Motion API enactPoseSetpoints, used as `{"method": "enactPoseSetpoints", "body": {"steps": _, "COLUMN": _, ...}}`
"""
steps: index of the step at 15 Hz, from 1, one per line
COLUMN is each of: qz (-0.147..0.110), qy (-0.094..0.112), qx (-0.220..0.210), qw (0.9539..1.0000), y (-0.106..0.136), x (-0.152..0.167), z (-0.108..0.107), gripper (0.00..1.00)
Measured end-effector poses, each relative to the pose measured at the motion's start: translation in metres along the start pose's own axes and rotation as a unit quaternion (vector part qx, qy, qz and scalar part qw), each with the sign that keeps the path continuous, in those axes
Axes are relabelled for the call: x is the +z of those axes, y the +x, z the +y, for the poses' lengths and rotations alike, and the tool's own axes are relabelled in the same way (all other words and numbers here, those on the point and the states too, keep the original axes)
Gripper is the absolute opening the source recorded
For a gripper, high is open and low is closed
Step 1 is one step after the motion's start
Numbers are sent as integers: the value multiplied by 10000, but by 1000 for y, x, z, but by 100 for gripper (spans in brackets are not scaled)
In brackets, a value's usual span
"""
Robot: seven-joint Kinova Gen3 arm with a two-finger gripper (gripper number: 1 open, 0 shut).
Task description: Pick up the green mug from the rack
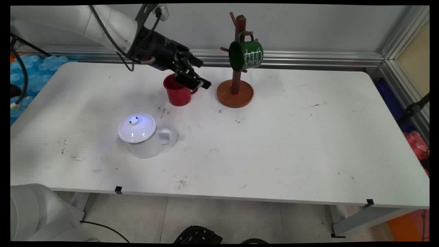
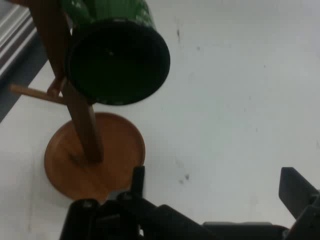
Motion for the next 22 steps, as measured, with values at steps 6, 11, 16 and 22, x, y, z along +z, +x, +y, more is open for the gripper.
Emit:
{"method": "enactPoseSetpoints", "body": {"steps": 6, "qz": 399, "qy": 25, "qx": -366, "qw": 9985, "y": 1, "x": 22, "z": -1, "gripper": 100}}
{"method": "enactPoseSetpoints", "body": {"steps": 11, "qz": 662, "qy": 36, "qx": -669, "qw": 9956, "y": 6, "x": 42, "z": -1, "gripper": 100}}
{"method": "enactPoseSetpoints", "body": {"steps": 16, "qz": 839, "qy": 61, "qx": -907, "qw": 9923, "y": 12, "x": 60, "z": 0, "gripper": 100}}
{"method": "enactPoseSetpoints", "body": {"steps": 22, "qz": 1016, "qy": 192, "qx": -1242, "qw": 9869, "y": 17, "x": 84, "z": -2, "gripper": 100}}
